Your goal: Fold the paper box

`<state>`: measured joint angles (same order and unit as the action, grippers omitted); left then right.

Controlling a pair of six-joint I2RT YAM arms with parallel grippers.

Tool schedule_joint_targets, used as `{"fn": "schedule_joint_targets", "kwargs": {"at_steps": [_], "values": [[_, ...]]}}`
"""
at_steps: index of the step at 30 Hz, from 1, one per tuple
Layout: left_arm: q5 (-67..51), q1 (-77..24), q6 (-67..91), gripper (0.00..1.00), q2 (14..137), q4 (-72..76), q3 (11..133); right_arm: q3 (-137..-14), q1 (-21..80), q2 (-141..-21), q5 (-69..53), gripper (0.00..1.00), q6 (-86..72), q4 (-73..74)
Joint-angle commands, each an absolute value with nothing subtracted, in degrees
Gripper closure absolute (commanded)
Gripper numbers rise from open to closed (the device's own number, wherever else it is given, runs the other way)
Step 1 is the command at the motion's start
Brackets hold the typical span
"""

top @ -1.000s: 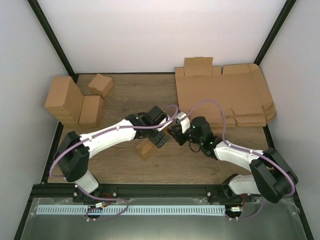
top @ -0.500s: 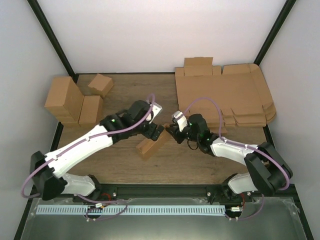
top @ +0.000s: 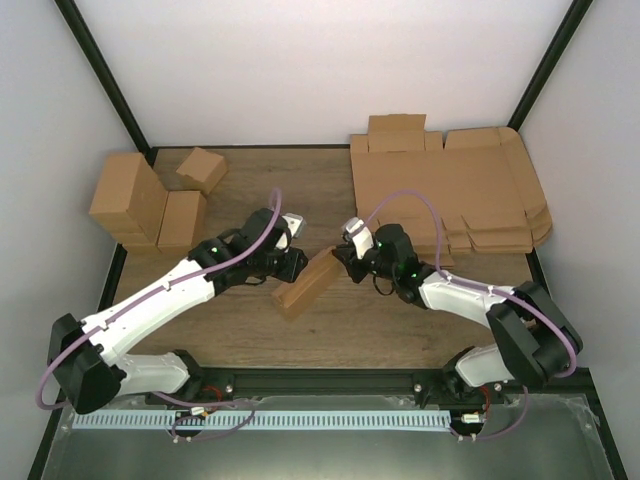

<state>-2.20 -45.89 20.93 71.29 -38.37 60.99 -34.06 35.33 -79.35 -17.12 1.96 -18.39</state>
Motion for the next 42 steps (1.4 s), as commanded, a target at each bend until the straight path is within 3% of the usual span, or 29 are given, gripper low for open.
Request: {"fn": "schedule_joint_targets", "kwargs": {"at_steps": [1, 6, 10, 17, 32, 42], "values": [[-5.3, -44.77, 22.61, 0.73, 70.77, -35.47, 59.55, -36.87, 34.99, -80.97, -15.83, 0.87, 3.06, -19.14], [-6.87, -42.27, 22.82, 0.76, 70.41, -33.78, 56.65, -37.49, 34.99, -81.76, -16.45, 0.92, 3.34, -18.93], [-9.13, -40.49, 23.03, 0.85, 70.31, -32.08, 54.93, -37.49, 34.98, -81.83, -16.63, 0.99, 3.5, -18.67], [-12.7, -39.75, 22.76, 0.96, 71.34, -30.01, 52.88, -35.09, 34.98, -81.74, -18.44, 0.99, 4.36, -19.69], [-20.31, -39.76, 23.37, 0.96, 73.09, -24.78, 46.19, -28.57, 35.15, -84.49, -18.55, 0.99, 1.24, -25.28], [-18.64, -39.81, 23.18, 0.96, 72.3, -25.34, 46.22, -28.58, 36.65, -85.82, -15.55, 0.99, 1.43, -22.34]]}}
